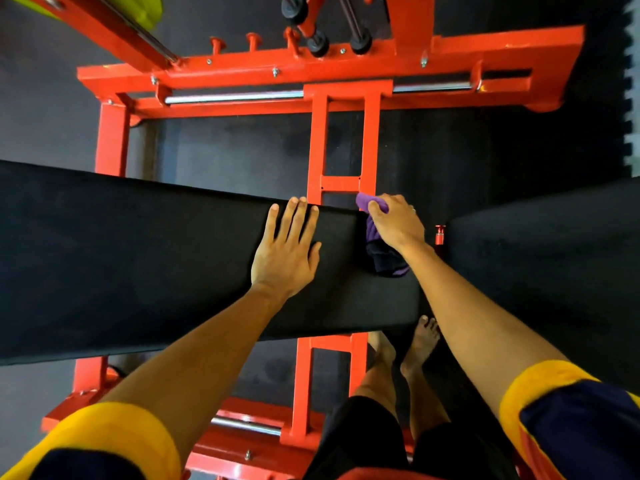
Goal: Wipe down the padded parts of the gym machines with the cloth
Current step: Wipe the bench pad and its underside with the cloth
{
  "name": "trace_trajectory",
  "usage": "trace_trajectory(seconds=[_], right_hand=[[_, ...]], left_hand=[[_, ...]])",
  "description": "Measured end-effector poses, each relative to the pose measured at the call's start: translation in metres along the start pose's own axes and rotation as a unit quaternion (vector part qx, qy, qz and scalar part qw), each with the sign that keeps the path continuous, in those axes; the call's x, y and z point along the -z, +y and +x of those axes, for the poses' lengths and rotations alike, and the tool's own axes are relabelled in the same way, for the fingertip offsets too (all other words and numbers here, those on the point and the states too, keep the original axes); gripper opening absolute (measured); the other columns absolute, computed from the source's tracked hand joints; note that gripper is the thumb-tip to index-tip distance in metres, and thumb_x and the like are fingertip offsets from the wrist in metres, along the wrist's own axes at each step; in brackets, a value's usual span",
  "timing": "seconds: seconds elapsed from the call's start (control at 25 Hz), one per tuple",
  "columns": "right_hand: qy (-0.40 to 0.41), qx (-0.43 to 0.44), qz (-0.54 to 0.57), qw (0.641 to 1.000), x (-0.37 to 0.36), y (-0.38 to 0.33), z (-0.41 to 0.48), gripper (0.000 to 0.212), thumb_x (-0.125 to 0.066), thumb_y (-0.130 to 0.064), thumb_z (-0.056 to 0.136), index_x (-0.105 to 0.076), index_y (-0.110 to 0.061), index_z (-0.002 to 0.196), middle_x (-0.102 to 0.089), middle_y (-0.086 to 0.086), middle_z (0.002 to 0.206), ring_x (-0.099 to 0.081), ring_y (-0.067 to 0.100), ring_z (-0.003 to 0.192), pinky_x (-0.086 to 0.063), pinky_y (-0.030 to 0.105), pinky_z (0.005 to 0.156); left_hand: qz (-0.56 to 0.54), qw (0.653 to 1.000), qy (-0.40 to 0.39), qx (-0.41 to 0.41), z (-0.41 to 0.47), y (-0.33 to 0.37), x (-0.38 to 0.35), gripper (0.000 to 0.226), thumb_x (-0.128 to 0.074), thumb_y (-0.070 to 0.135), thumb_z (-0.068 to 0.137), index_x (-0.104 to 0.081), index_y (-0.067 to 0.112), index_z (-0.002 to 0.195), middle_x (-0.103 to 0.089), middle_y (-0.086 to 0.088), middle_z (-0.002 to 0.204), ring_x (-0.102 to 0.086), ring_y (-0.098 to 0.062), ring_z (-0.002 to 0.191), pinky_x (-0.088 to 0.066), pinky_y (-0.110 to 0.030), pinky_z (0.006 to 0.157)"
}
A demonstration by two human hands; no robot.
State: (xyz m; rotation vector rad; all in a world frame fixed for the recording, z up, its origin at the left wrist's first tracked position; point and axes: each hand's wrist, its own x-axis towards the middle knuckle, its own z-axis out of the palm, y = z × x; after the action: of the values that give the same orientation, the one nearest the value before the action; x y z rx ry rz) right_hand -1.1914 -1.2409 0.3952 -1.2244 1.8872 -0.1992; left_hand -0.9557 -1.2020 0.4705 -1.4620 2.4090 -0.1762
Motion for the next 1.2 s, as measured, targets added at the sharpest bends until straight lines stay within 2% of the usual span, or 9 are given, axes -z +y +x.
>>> trace_trajectory(seconds=[0.16, 0.24, 0.36, 0.6, 0.72, 0.88, 0.96, 1.08, 1.2], right_hand=[[0.028, 0.059, 0.066, 0.996, -0.025, -0.055, -0.020, 0.043, -0.040, -0.054, 0.103, -0.062, -0.035, 0.135, -0.054, 0.000, 0.146, -0.046, 0.029, 0.138, -0.035, 0.040, 0.114], [0.031, 0.136, 0.054, 0.989, -0.040, -0.069, -0.051, 0.055, -0.039, -0.058, 0.103, -0.044, -0.035, 0.153, -0.035, -0.004, 0.161, -0.027, 0.024, 0.152, -0.025, 0.040, 0.122], [0.056, 0.173, -0.013, 0.983, -0.047, -0.022, -0.079, 0.066, -0.040, -0.055, 0.105, -0.016, -0.035, 0.163, -0.008, -0.006, 0.171, -0.012, 0.028, 0.157, -0.031, 0.046, 0.118], [0.077, -0.059, 0.143, 0.985, -0.053, 0.010, -0.082, 0.071, -0.042, -0.044, 0.107, -0.006, -0.025, 0.165, 0.004, 0.003, 0.172, -0.003, 0.034, 0.158, -0.019, 0.056, 0.125], [0.098, 0.056, 0.119, 0.986, -0.072, -0.025, -0.119, 0.067, -0.046, -0.037, 0.108, -0.013, -0.022, 0.164, 0.001, 0.008, 0.172, -0.002, 0.033, 0.158, -0.015, 0.051, 0.127], [0.044, 0.151, 0.018, 0.987, -0.092, 0.013, -0.171, 0.072, -0.044, -0.046, 0.106, -0.005, -0.029, 0.165, 0.007, -0.002, 0.172, -0.005, 0.033, 0.158, -0.037, 0.042, 0.114], [0.043, 0.088, 0.013, 0.995, -0.087, 0.045, -0.166, 0.072, -0.040, -0.047, 0.106, -0.001, -0.032, 0.164, 0.010, -0.004, 0.172, -0.002, 0.032, 0.158, -0.032, 0.049, 0.119], [0.043, -0.105, 0.161, 0.980, -0.075, 0.067, -0.148, 0.075, -0.046, -0.037, 0.107, 0.000, -0.024, 0.165, 0.008, 0.004, 0.172, -0.004, 0.038, 0.157, -0.019, 0.053, 0.126], [0.008, -0.084, 0.210, 0.974, -0.074, 0.054, -0.152, 0.094, -0.064, -0.030, 0.098, 0.002, -0.023, 0.164, 0.015, 0.003, 0.171, -0.003, 0.035, 0.157, -0.016, 0.049, 0.127]], left_hand=[[-0.002, 1.000, 0.005, 0.002, 0.000, -0.001, 0.000, 0.066, -0.027, 0.043, 0.106, -0.019, 0.006, 0.161, -0.020, -0.018, 0.166, -0.013, -0.034, 0.155, -0.007, -0.054, 0.126], [-0.006, 1.000, 0.010, 0.002, 0.000, 0.000, 0.000, 0.065, -0.031, 0.041, 0.105, -0.023, 0.005, 0.159, -0.023, -0.017, 0.165, -0.016, -0.034, 0.155, -0.009, -0.054, 0.126], [-0.005, 1.000, 0.003, -0.004, 0.000, -0.001, 0.000, 0.065, -0.027, 0.042, 0.106, -0.021, 0.006, 0.160, -0.022, -0.018, 0.166, -0.015, -0.034, 0.155, -0.009, -0.054, 0.126], [0.028, 0.999, -0.020, -0.001, 0.000, 0.002, 0.003, 0.067, -0.022, 0.042, 0.106, -0.012, 0.005, 0.161, -0.016, -0.020, 0.167, -0.009, -0.036, 0.156, -0.007, -0.057, 0.125], [0.069, 0.997, -0.043, -0.016, 0.000, 0.004, 0.008, 0.067, -0.019, 0.042, 0.107, -0.007, 0.003, 0.160, -0.013, -0.021, 0.167, -0.006, -0.037, 0.156, -0.006, -0.059, 0.124], [0.068, 0.996, -0.050, -0.017, -0.003, 0.003, 0.009, 0.066, -0.019, 0.040, 0.108, -0.006, 0.001, 0.160, -0.010, -0.019, 0.168, -0.004, -0.033, 0.157, -0.007, -0.059, 0.125], [0.061, 0.997, -0.043, -0.032, -0.010, 0.006, 0.008, 0.066, -0.024, 0.039, 0.108, -0.007, 0.002, 0.160, -0.009, -0.017, 0.169, -0.006, -0.031, 0.157, -0.007, -0.056, 0.126], [0.052, 0.994, -0.061, -0.077, -0.034, 0.026, 0.003, 0.067, -0.026, 0.039, 0.108, -0.007, 0.003, 0.160, -0.007, -0.016, 0.169, -0.006, -0.030, 0.157, -0.006, -0.055, 0.126], [0.052, 0.992, -0.081, -0.087, -0.043, 0.041, 0.000, 0.069, -0.025, 0.040, 0.106, -0.004, 0.002, 0.160, -0.004, -0.017, 0.169, -0.003, -0.032, 0.157, -0.004, -0.057, 0.125]])
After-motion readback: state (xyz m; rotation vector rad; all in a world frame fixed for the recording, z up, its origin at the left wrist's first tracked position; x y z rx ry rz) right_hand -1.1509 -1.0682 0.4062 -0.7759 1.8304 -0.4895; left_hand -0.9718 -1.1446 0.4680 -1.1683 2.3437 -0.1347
